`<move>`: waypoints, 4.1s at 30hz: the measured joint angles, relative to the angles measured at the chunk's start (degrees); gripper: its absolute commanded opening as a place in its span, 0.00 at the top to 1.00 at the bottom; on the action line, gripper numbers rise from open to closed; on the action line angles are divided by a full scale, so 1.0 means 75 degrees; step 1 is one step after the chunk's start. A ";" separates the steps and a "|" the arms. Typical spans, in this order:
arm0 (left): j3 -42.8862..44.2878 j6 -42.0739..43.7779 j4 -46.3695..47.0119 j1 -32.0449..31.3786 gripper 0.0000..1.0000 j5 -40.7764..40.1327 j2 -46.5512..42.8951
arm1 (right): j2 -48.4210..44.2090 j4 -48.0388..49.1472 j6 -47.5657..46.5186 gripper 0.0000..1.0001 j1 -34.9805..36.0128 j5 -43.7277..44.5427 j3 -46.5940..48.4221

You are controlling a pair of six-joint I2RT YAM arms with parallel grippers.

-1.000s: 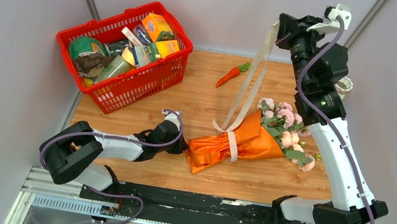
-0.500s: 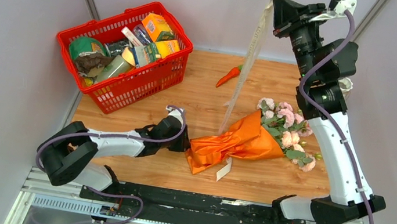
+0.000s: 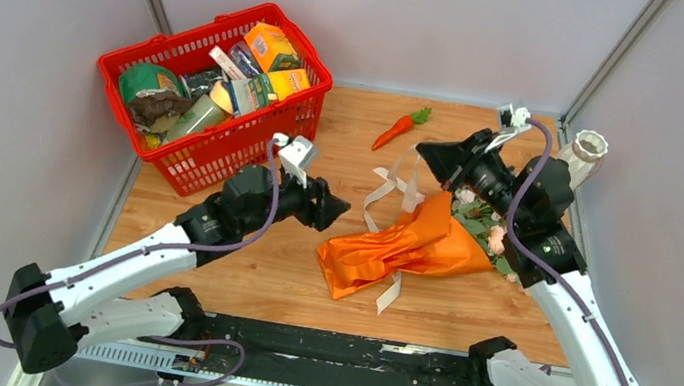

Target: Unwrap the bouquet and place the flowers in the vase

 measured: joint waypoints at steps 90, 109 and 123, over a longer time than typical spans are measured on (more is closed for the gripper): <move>0.3331 0.6703 -0.0516 0.1932 1.00 -0.7641 -0.1023 | -0.1874 -0.0058 0.1644 0.00 0.0003 -0.0944 -0.3465; -0.1317 -0.1090 -0.3334 0.3800 1.00 -0.7073 -0.2244 | -0.1629 -0.0236 0.1530 0.00 0.0003 -0.0868 -0.3771; -0.1751 -0.4631 -0.5485 0.4065 0.25 -0.6895 -0.2189 | -0.1623 -0.0565 0.1448 0.00 0.0003 -0.0804 -0.3780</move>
